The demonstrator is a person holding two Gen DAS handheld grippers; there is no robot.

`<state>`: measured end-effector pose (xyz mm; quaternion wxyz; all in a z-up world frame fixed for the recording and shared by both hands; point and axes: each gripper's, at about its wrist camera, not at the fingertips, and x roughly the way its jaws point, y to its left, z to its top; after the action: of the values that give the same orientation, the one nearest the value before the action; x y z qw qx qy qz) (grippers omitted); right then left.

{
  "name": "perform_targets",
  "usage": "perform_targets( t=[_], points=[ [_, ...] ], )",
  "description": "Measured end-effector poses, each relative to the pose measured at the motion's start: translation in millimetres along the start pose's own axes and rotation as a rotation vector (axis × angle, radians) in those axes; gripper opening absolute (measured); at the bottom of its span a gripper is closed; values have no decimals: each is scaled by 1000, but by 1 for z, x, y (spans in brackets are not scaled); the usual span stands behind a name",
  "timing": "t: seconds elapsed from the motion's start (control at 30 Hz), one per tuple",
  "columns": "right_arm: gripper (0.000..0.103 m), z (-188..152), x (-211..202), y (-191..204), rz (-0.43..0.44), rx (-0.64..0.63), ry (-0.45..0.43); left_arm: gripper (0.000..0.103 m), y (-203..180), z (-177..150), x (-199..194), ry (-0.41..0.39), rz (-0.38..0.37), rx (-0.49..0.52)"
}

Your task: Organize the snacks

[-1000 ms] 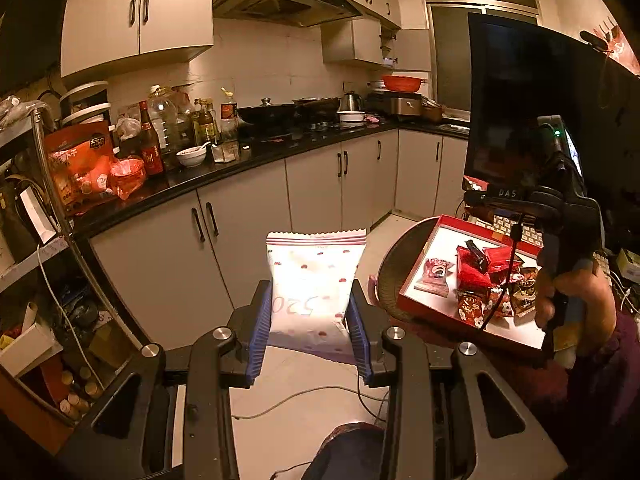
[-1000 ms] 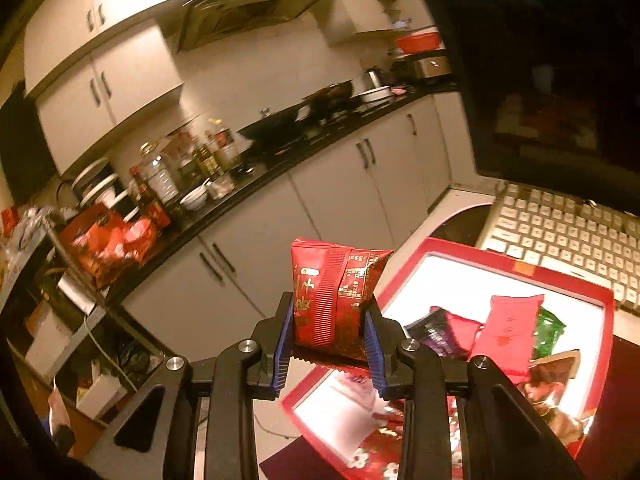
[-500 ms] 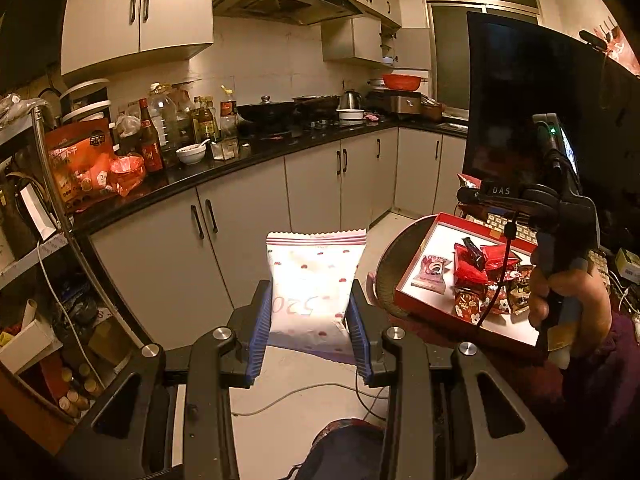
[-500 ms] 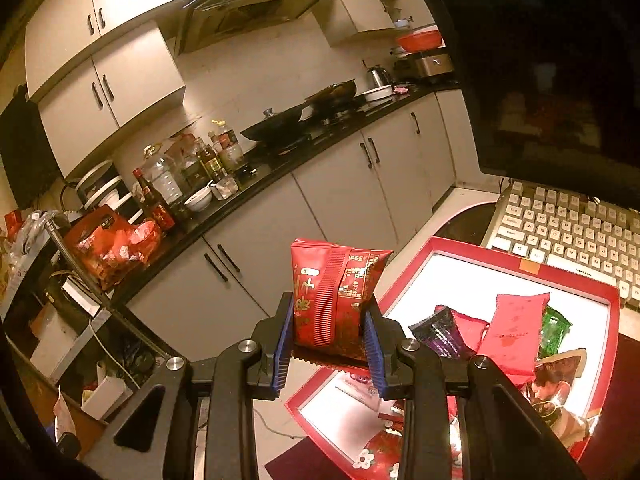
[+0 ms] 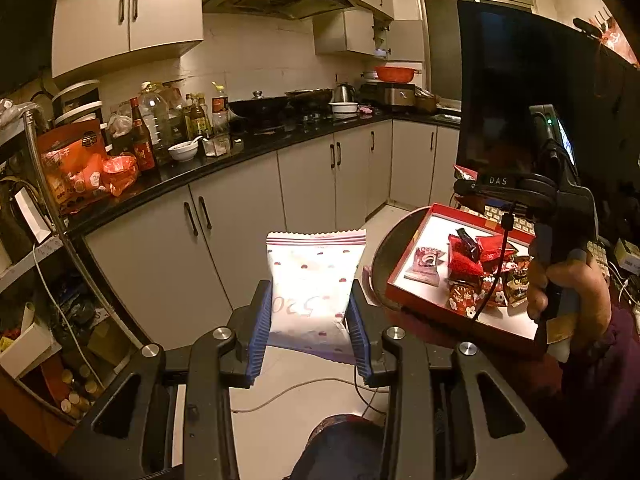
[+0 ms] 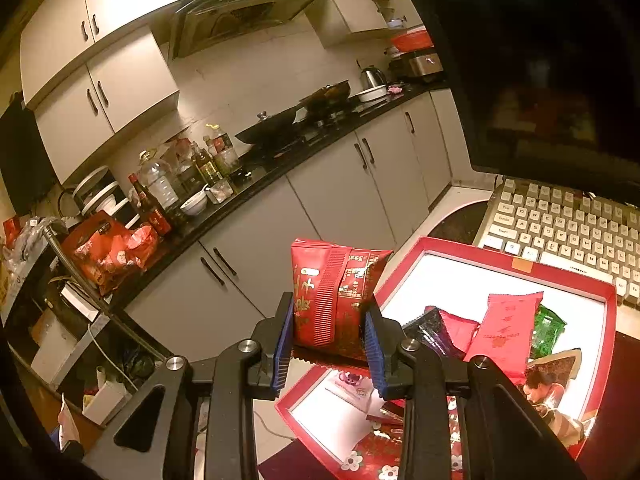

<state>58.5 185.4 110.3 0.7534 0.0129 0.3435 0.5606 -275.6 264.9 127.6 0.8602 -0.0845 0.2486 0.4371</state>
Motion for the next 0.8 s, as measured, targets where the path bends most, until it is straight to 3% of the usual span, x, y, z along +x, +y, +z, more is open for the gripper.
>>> perform_targets(
  t=[0.5, 0.8],
  points=[
    [33, 1, -9, -48, -47, 77, -6, 34, -35, 2, 28, 59, -65, 56],
    [33, 1, -3, -72, -65, 141, 21, 34, -42, 1, 31, 73, -67, 64]
  ],
)
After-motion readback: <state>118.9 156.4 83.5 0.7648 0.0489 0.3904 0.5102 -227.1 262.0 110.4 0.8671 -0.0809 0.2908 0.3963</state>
